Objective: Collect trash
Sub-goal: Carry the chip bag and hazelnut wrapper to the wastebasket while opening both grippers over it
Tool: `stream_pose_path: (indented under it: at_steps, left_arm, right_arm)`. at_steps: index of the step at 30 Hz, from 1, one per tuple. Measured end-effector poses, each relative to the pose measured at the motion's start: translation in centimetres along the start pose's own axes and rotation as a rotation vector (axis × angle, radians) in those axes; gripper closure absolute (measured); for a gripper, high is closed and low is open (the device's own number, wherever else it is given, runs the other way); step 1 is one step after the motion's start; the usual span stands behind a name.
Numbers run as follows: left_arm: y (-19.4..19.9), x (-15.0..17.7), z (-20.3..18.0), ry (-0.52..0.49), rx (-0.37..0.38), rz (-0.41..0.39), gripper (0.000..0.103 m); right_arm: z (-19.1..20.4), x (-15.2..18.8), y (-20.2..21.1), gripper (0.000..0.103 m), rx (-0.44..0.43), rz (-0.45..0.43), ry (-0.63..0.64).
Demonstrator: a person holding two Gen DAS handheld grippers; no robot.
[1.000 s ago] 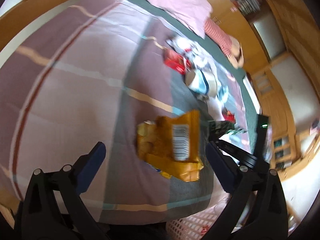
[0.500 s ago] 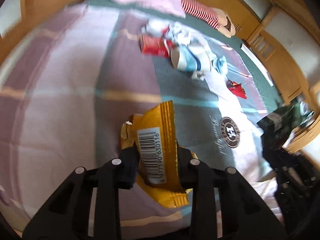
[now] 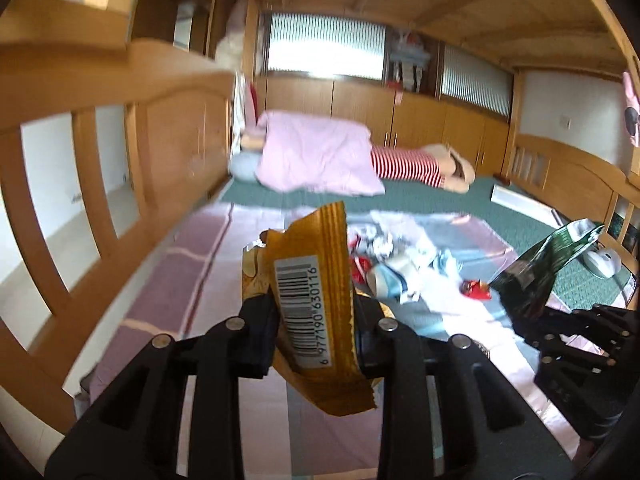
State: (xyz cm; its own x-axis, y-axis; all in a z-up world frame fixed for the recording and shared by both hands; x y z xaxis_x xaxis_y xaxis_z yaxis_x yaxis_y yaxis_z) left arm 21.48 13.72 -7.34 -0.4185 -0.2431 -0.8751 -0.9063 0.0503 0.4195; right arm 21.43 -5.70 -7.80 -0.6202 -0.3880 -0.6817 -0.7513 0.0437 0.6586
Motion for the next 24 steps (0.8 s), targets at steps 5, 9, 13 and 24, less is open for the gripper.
stream_pose_path:
  at_steps: [5,9,13,24]
  left_arm:
    - [0.4,-0.2,0.1,-0.005,0.009,-0.009,0.074]
    - [0.7,0.0,0.2,-0.013,0.010,-0.009,0.074]
    - [0.9,0.3,0.4,-0.015,0.011,-0.006,0.074]
    - [0.1,0.5,0.1,-0.021,0.039,0.025,0.074]
  right_arm:
    - [0.5,0.2,-0.1,0.080,-0.016,0.007,-0.002]
    - [0.8,0.2,-0.2,0.080,-0.022,0.012,0.001]
    - [0.9,0.5,-0.3,0.080,-0.030,0.021,-0.002]
    - [0.0,1.1,0.2,0.080,-0.058,0.039,-0.015]
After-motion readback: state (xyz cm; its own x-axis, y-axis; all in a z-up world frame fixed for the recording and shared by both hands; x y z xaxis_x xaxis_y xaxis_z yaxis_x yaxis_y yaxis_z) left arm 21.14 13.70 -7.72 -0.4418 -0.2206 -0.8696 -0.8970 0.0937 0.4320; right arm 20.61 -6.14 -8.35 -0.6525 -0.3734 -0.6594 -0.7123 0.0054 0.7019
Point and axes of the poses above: each gripper's, at about its wrist camera, not at the fingertips, and y roughly against the way its jaws point, z to its left, x to its underside, the point moved 2 cm from there along -y, roughly the way its jaws point, and after that the axes turned 12 degrees about y, right-handed, at the moved point
